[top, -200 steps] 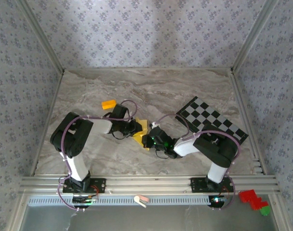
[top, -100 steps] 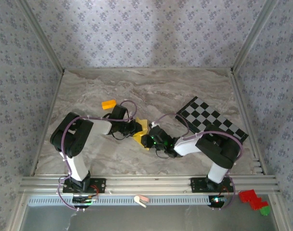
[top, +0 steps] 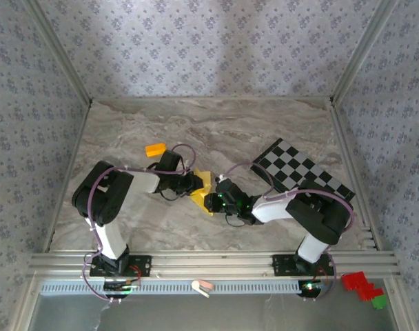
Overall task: Fold a paper plane with a square sheet of paper (pick it up from the middle)
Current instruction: Fourth fold the wing at the center of the table.
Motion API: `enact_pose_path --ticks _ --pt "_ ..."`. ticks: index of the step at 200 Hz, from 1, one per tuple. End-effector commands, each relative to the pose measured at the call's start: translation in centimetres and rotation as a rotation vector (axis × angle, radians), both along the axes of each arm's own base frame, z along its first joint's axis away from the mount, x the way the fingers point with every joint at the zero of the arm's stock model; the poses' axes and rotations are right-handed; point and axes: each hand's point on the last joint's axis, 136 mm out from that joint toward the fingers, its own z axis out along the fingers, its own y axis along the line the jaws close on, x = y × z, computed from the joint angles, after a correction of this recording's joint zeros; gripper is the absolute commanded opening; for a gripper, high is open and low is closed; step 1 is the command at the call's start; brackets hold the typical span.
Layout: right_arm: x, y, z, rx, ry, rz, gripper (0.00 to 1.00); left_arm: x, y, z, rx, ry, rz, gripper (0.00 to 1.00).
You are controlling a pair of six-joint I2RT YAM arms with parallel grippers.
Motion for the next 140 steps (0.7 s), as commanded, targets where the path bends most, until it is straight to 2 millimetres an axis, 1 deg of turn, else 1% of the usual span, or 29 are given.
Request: enact_pose_path --ticks 1,36,64,90,124,140 --pt "-0.2 0.2 0.0 0.049 0.024 -0.003 0.14 -0.9 1.3 -2.5 0.061 0.05 0.014 0.18" --pt "-0.3 0.7 0.4 0.088 0.033 0.001 0.12 -1.0 1.4 -2.8 0.065 0.054 0.018 0.17" --pt "-0.9 0.8 -0.4 0.112 0.067 -0.005 0.12 -1.0 1.5 -3.0 0.065 0.057 0.025 0.17" --pt "-1.4 0.2 -0.9 0.104 0.08 -0.009 0.15 -1.1 1.5 -2.9 0.062 0.056 0.026 0.17" --pt "-1.3 -0.5 -0.1 0.099 0.065 -0.018 0.2 -1.1 1.6 -2.7 0.067 0.052 0.02 0.17" --pt "-1.4 -0.5 0.3 0.102 0.06 -0.016 0.2 -1.2 1.6 -2.8 0.068 0.053 0.02 0.17"
